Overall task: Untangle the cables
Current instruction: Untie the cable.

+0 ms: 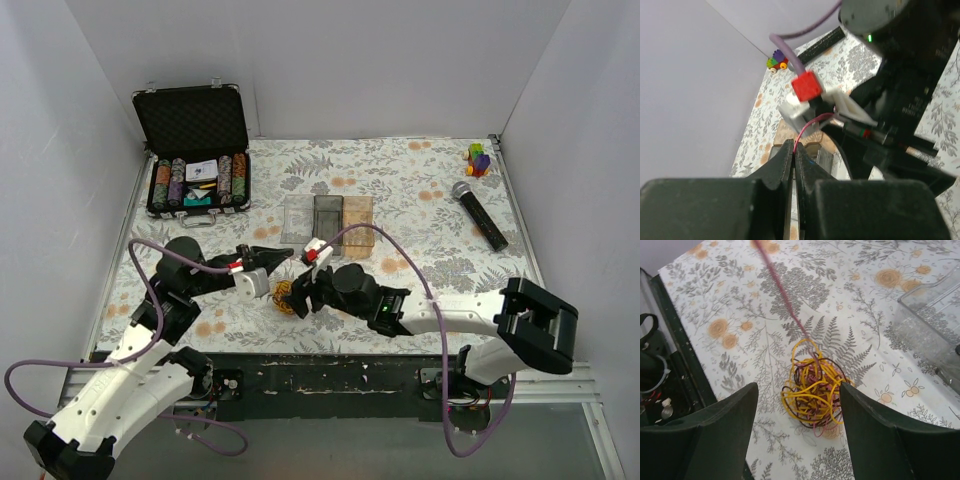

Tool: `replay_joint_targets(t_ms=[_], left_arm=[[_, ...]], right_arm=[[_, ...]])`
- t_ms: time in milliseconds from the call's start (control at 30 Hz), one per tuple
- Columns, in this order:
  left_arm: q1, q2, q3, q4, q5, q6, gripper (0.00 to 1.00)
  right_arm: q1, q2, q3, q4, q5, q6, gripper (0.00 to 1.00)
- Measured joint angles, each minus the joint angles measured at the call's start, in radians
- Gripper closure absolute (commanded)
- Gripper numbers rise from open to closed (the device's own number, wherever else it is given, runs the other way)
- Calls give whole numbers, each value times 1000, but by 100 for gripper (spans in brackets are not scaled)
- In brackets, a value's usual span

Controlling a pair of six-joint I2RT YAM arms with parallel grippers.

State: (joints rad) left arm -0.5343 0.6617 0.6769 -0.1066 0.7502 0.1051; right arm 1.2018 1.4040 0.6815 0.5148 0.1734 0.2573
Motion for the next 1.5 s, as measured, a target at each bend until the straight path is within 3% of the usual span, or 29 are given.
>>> replay_joint_targets(t_ms=[133,300,400,600,800,967,1133,1500], left_arm=[[0,0,48,0,0,-91,100],[0,-2,121,-7,-1,-185,100],[0,3,182,-17,1,-237,100],[0,7,253,16,-14,-293,100],[0,39,277,136,-77,-315,100],[0,104,331,230,-130,-291,100],[-4,171,379,352,-232,-246,100],[-5,302,538,593,-468,-155,100]], right_arm=[[3,99,54,36,77,-9,31],[2,259,206,7,118,-1,51],[2,341,288,-18,116,5,53],[3,362,270,-47,116,29,53],[3,307,117,-34,128,81,52],[3,241,-7,-15,161,131,39],[3,178,-90,-9,195,165,33],[3,87,-224,5,251,230,31]])
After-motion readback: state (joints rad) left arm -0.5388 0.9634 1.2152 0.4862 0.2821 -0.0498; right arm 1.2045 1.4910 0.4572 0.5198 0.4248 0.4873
